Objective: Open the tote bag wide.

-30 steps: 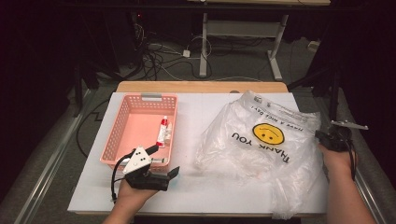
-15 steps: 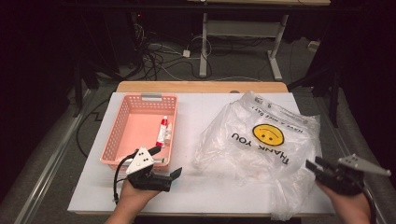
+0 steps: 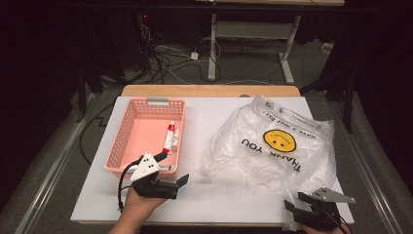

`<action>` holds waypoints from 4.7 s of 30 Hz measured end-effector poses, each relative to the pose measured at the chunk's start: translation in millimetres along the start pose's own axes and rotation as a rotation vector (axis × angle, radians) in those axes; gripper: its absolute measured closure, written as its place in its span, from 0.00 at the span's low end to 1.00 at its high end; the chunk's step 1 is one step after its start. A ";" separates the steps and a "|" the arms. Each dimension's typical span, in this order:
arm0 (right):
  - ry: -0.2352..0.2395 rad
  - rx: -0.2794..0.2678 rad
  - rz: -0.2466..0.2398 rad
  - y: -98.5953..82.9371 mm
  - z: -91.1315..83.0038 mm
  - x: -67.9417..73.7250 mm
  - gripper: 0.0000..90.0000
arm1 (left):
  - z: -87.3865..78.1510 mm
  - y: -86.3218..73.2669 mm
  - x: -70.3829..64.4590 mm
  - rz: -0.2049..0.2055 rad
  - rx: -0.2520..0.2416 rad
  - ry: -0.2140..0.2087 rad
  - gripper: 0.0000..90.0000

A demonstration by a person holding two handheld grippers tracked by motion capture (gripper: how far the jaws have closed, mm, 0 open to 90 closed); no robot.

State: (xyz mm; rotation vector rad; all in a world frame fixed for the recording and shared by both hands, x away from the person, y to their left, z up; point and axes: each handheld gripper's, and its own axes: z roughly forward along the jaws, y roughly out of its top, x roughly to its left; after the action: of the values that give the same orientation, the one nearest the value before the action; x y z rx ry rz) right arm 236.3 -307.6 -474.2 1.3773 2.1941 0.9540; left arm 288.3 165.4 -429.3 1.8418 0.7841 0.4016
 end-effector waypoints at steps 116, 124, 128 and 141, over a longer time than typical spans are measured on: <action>0.179 -0.259 -0.180 142.4 74.9 44.9 0.00 | -0.3 -2.9 6.6 -0.035 -0.010 0.028 0.00; 0.205 -0.255 -0.205 160.4 95.1 52.1 0.01 | -10.3 -5.8 5.5 -0.032 -0.007 0.052 0.00; 0.237 -0.253 -0.202 162.9 100.3 58.8 0.08 | -15.6 -9.1 5.9 -0.041 -0.003 0.058 0.00; 0.334 -0.168 -0.209 159.0 114.9 70.1 0.43 | -17.4 -14.3 7.5 -0.031 0.031 0.039 0.00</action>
State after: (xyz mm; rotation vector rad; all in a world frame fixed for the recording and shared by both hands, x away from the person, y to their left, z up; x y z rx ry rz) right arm 378.2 -159.4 -438.1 0.9456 2.3700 1.3292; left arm 278.6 186.0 -436.2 1.8529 0.8493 0.4085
